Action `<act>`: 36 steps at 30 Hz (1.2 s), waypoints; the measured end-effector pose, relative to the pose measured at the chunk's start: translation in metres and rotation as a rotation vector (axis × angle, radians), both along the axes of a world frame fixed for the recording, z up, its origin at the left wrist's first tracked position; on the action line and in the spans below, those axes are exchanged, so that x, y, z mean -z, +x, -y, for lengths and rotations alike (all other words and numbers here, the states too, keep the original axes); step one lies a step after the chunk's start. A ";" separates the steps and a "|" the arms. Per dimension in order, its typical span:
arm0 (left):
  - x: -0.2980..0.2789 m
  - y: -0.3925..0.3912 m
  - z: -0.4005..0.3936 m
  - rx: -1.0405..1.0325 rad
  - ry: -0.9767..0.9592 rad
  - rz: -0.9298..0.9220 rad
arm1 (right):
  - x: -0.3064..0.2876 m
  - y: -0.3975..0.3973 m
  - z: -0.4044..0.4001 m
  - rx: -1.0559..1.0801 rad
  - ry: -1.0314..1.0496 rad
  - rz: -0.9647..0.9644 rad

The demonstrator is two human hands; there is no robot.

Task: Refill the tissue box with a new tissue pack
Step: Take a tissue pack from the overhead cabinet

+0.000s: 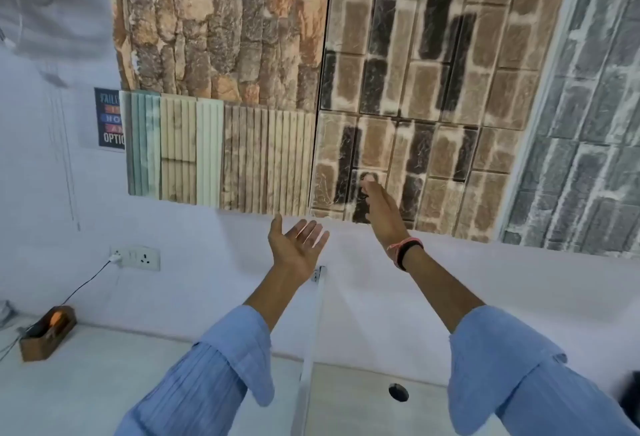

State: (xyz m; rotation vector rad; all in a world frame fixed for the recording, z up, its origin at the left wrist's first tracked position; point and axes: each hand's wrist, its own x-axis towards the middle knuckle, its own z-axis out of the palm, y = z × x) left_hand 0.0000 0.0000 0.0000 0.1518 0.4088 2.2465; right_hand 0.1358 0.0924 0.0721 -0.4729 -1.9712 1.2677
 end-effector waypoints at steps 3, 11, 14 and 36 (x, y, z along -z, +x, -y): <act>-0.004 -0.003 -0.005 0.037 0.109 0.034 | -0.003 0.003 0.006 -0.006 0.000 0.023; 0.003 0.007 -0.007 0.075 0.171 0.121 | 0.000 0.015 0.025 -0.020 -0.024 0.035; 0.010 0.019 0.003 0.040 0.167 0.109 | 0.005 0.026 0.040 0.030 -0.024 -0.031; 0.006 0.334 0.089 -0.123 -0.120 -0.695 | 0.023 0.280 0.122 0.130 -0.291 -0.497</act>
